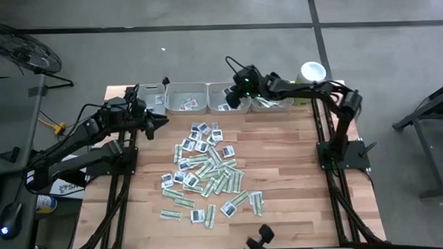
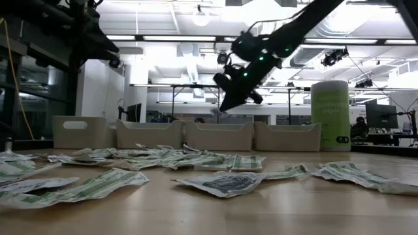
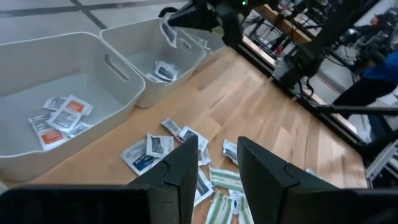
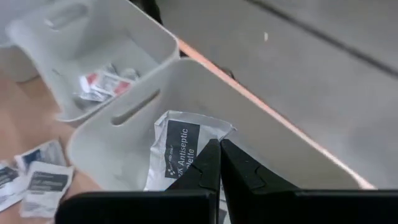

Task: Pick & Place First Aid Supplies
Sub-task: Put the gray towelette pack into the middle right gray bin

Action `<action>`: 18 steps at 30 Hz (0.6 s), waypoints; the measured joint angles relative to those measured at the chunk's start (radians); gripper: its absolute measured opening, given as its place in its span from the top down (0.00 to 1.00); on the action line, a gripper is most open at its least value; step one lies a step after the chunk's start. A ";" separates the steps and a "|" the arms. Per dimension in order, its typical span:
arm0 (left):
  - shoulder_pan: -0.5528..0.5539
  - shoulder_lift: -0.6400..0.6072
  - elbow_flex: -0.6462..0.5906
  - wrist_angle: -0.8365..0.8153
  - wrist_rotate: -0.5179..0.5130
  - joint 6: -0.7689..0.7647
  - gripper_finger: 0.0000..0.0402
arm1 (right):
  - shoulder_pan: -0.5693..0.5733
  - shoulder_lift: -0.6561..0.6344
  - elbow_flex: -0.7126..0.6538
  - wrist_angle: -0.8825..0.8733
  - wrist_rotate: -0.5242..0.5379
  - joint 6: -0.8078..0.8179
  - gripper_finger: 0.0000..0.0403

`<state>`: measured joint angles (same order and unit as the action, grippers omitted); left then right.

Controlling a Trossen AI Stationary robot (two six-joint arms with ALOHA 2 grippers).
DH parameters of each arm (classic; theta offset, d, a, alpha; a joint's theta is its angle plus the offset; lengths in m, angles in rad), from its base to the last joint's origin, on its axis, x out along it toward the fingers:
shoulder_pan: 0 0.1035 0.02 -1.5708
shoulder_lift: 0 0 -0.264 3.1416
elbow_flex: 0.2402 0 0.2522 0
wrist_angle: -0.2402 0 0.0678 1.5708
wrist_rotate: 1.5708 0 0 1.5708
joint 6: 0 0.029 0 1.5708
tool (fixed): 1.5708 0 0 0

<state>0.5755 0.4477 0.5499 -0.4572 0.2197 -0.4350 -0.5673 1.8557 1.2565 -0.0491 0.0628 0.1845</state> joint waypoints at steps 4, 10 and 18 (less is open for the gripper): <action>0.000 0.000 0.000 0.000 -0.033 -0.023 0.72 | -0.003 0.094 0.138 -0.136 -0.020 0.051 1.00; 0.000 0.000 0.000 -0.001 -0.066 -0.042 0.72 | -0.003 0.229 0.335 -0.318 -0.010 0.135 1.00; 0.000 0.000 0.000 -0.001 -0.074 -0.044 0.72 | -0.002 0.259 0.392 -0.411 -0.014 0.178 0.95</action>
<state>0.5755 0.4477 0.5499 -0.4583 0.1459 -0.4790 -0.5690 2.1151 1.6489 -0.4601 0.0485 0.3626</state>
